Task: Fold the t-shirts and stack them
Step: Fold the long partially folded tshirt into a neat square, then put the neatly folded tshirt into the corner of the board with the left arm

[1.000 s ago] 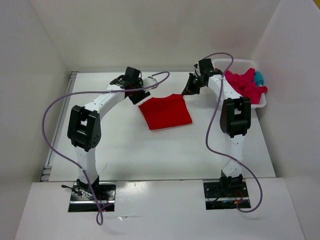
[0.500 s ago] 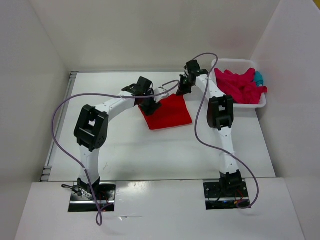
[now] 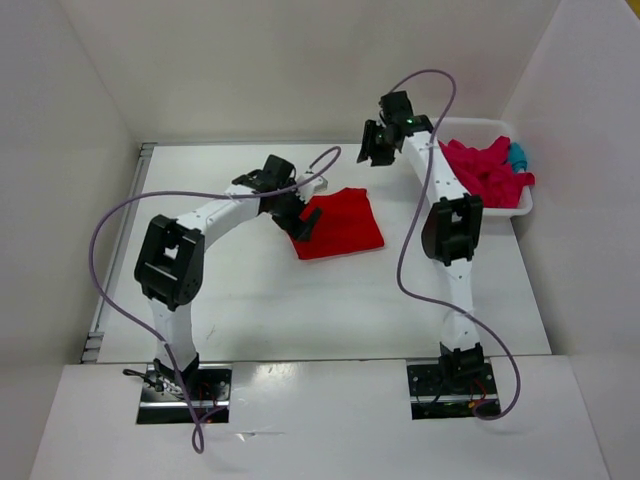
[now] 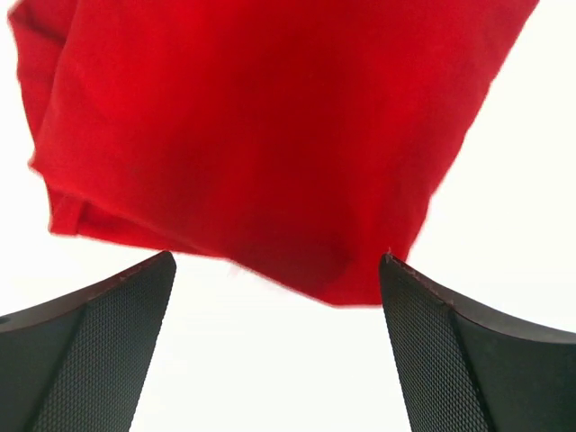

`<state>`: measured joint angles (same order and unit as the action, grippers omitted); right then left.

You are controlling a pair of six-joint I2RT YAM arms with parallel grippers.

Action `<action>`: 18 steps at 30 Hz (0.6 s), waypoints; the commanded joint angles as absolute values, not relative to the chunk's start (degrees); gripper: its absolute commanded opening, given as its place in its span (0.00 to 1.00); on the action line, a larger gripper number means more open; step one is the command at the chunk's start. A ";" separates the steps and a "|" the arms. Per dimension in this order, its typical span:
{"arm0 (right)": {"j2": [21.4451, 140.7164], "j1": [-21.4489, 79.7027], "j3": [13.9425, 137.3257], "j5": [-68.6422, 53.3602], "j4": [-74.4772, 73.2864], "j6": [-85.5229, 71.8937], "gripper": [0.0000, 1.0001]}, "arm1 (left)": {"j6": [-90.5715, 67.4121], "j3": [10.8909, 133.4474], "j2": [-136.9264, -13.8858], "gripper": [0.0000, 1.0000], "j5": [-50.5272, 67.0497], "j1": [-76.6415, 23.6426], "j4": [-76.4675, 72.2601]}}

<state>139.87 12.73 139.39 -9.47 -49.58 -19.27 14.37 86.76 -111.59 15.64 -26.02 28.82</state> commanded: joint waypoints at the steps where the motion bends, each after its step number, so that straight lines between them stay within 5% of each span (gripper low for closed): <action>1: 123.78 14.23 134.84 -3.71 -51.06 -17.23 0.54 | 5.81 85.61 -107.94 1.00 23.63 -21.90 29.36; 7: 105.24 16.17 113.07 4.90 -47.38 -16.70 0.72 | -1.83 85.18 -106.70 1.00 35.05 -14.16 30.41; 12: 96.26 17.23 101.63 8.35 -47.37 -17.84 0.72 | -8.61 82.27 -111.87 1.00 48.06 -6.86 28.39; 18: 90.10 18.28 95.20 8.35 -45.27 -20.30 0.73 | -4.58 88.23 -112.24 1.00 43.52 -3.08 33.39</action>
<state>93.97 17.65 97.54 6.44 -47.88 -18.76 -4.82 84.12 -113.19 41.87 -3.40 31.24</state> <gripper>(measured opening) 0.731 1.001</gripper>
